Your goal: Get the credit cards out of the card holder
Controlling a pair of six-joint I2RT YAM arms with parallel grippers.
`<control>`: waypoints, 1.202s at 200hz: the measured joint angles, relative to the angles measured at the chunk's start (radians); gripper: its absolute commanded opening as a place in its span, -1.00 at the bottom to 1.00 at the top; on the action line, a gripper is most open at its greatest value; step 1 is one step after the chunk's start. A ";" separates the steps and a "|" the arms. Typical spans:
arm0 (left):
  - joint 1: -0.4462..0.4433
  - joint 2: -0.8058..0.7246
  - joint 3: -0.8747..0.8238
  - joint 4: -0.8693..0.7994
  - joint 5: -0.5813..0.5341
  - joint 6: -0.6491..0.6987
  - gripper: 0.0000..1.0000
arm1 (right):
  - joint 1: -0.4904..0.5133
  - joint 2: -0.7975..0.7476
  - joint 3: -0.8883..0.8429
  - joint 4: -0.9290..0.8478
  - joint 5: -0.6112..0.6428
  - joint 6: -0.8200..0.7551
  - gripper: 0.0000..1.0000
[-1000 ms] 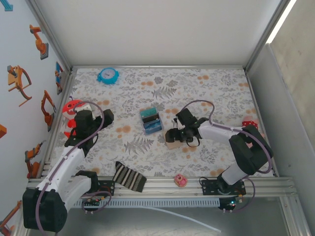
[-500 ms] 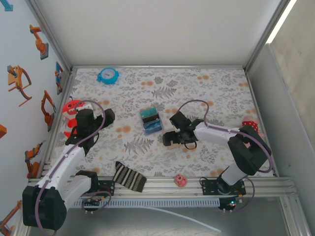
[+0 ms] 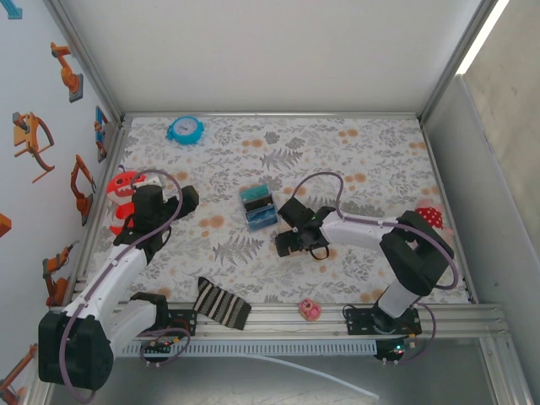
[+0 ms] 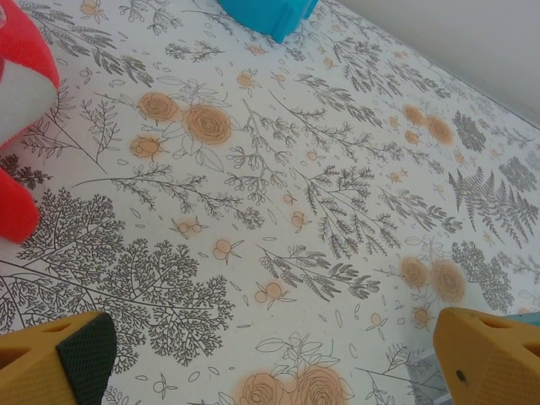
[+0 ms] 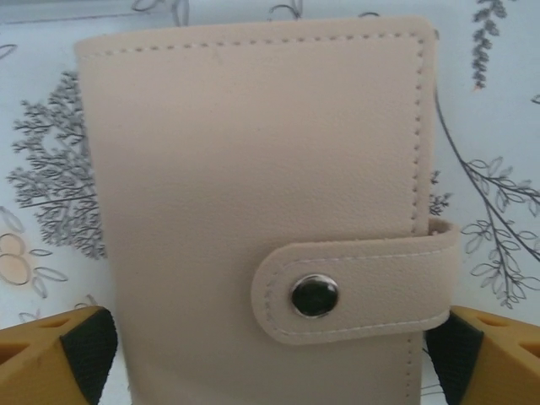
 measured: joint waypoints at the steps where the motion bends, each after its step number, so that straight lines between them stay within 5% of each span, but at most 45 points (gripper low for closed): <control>1: 0.000 0.000 0.000 0.000 0.000 0.000 0.94 | 0.000 0.001 0.001 -0.002 0.003 0.001 0.73; 46: 0.000 0.000 0.003 -0.011 -0.013 0.000 0.94 | 0.004 0.003 0.018 -0.005 0.047 0.003 0.04; 87: 0.000 0.000 0.026 -0.044 -0.016 -0.008 0.94 | 0.005 -0.028 -0.008 0.026 0.053 0.003 -0.16; 163: -0.006 -0.010 0.082 -0.084 0.029 -0.059 0.94 | 0.005 -0.211 -0.141 0.142 0.076 -0.048 -0.20; 240: -0.124 0.019 0.099 -0.013 0.212 -0.119 0.94 | 0.007 -0.317 -0.172 0.504 0.060 -0.147 -0.21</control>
